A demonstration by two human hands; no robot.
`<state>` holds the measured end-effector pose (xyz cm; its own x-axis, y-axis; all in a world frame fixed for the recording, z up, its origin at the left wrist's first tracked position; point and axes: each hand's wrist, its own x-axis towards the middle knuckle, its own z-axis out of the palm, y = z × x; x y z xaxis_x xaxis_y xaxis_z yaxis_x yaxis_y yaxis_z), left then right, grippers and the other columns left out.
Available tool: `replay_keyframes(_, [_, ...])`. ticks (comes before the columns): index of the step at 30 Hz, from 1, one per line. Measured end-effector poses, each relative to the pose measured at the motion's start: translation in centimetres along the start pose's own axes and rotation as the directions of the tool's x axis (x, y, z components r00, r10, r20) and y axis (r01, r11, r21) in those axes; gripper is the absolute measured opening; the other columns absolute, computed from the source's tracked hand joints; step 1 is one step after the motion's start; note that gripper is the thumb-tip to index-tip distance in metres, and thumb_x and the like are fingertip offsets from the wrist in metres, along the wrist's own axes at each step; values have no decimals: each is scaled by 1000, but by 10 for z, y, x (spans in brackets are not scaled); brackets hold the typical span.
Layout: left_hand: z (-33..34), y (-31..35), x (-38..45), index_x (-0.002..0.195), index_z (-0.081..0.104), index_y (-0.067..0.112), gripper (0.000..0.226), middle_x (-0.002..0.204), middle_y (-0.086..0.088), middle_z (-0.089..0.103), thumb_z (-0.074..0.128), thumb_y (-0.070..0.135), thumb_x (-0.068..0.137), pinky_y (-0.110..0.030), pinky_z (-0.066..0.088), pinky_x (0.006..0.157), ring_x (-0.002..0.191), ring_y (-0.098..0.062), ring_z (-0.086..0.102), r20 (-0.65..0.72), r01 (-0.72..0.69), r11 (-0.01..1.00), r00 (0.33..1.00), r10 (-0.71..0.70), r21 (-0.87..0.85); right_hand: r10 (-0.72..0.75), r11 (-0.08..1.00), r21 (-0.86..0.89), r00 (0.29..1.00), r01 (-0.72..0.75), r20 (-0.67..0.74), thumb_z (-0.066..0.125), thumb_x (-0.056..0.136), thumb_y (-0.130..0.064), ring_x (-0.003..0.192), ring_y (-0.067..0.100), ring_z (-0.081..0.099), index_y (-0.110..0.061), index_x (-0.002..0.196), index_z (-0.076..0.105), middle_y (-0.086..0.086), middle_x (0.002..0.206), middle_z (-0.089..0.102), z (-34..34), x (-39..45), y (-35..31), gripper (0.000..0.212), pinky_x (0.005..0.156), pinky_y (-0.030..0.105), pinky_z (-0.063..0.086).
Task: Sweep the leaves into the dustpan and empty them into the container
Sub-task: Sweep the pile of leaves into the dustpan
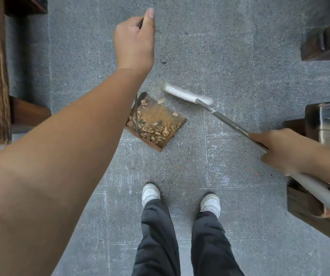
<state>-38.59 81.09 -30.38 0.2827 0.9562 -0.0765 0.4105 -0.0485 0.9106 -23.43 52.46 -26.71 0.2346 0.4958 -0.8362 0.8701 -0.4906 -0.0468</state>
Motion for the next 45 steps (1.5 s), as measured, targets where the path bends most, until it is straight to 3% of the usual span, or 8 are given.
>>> replay_keyframes(3, [-4,-3,2,55,49,18,40,46,8,35,49,38,89,-27,23,56,54,-16,34,-18,20,1000,1000,-20,-21,-8,1000,-15,998,9,68,53,83,-8,61,9,58,-31,123,54,2,83,63,10,-14,3,46,50,15,48])
replay_keyframes(8, [-8,-10,-1,51,49,25,40,46,9,39,49,40,87,-27,27,57,54,-15,37,-25,31,999,999,-31,-17,57,998,-39,998,-56,39,48,86,-9,77,23,63,-31,151,25,9,87,58,34,-21,4,72,71,33,57])
replay_keyframes(13, [-6,-5,1,60,53,15,40,48,6,36,49,43,88,-29,26,56,56,-16,35,-26,38,999,999,-38,-20,76,997,31,995,-74,-68,47,87,-1,61,15,55,-18,143,39,4,76,52,7,35,-25,59,44,24,41])
replay_keyframes(19, [-1,-2,-1,57,51,19,40,49,6,39,48,41,90,-26,28,56,56,-15,38,-19,19,1000,1000,-19,8,8,1000,29,1000,-8,12,50,89,-3,58,12,53,-11,140,43,3,78,49,12,48,-61,52,39,18,35])
replay_keyframes(27, [-11,-15,-4,58,52,17,39,49,4,37,46,43,86,-30,25,57,56,-16,35,-14,-19,1000,1000,19,-23,-31,999,20,992,29,124,48,83,-6,81,23,65,-36,148,25,7,92,59,23,-18,-20,75,70,35,58])
replay_keyframes(34, [-10,-13,-6,62,54,15,40,53,0,39,46,45,87,-28,26,57,57,-15,36,-15,-15,1000,1000,15,-13,67,998,-13,998,-67,-6,46,85,-3,65,19,53,-21,149,31,1,74,44,17,18,-20,68,44,22,37])
replay_keyframes(41, [-4,-8,-7,53,51,25,39,48,8,39,47,47,85,-28,27,57,56,-15,37,-8,-1,1000,1000,1,1,-40,994,101,994,29,105,46,85,-3,63,16,52,-23,149,29,2,79,47,54,-2,-45,70,45,23,39])
replay_keyframes(45, [4,-11,-16,65,57,13,41,52,5,42,45,45,88,-29,29,57,58,-15,41,18,-44,998,999,43,41,-73,987,147,993,59,89,47,79,-5,70,22,58,-23,131,48,3,80,54,50,-27,-31,55,59,30,47])
